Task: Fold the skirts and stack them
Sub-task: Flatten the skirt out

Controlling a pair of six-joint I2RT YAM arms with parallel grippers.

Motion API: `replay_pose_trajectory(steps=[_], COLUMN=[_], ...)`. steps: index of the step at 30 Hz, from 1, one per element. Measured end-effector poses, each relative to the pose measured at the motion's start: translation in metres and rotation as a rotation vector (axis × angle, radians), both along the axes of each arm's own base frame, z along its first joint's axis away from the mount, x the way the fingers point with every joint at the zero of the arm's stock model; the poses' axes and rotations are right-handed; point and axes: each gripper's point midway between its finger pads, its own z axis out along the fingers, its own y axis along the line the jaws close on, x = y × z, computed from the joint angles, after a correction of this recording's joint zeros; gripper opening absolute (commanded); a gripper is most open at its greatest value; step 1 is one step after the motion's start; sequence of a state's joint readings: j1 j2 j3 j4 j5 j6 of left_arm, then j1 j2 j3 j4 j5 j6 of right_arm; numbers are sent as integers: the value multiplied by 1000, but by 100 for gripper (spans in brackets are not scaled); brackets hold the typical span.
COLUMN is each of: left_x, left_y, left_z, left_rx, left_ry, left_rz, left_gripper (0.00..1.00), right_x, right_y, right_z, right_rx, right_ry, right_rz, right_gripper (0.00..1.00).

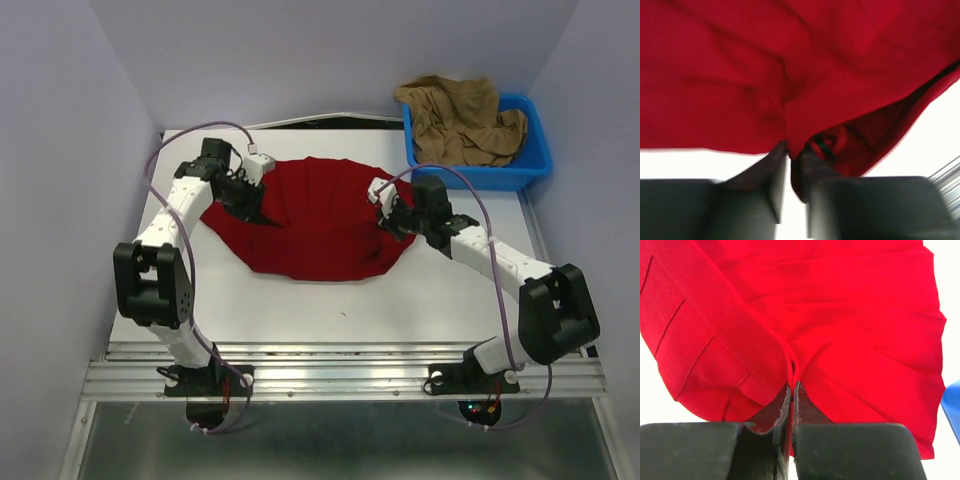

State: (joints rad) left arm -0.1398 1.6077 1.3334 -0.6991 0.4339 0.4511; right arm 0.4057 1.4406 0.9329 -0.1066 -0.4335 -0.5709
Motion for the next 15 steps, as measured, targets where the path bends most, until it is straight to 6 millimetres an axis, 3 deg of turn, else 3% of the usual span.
replay_pose_trajectory(steps=[1,2,4,7,9,11,15], left_x=[9,18,28,40,38,26,-7], left_y=[-2,-2,3,29,50,62,48], left_z=[1,6,24,53,62,60,44], left_rx=[-17,-34,-87,-139,-149,-141,-148], left_ry=[0,-15,-45,-120,-165,-190,-215], left_rz=[-10,-21,-36,-17,-15,-26,-168], left_gripper=[73,76,78,79,79,79,79], right_x=[1,1,3,3,3,3,-3], right_y=[-1,-1,-3,-4,-4,-4,-5], right_z=[-3,-4,-4,-4,-4,-3,-6], right_rx=[-5,-8,-9,-9,-8,-7,-4], right_ry=[5,7,5,6,6,6,13], right_rz=[-4,-10,-17,-21,-21,-20,-17], right_gripper=[1,1,1,1,1,1,1])
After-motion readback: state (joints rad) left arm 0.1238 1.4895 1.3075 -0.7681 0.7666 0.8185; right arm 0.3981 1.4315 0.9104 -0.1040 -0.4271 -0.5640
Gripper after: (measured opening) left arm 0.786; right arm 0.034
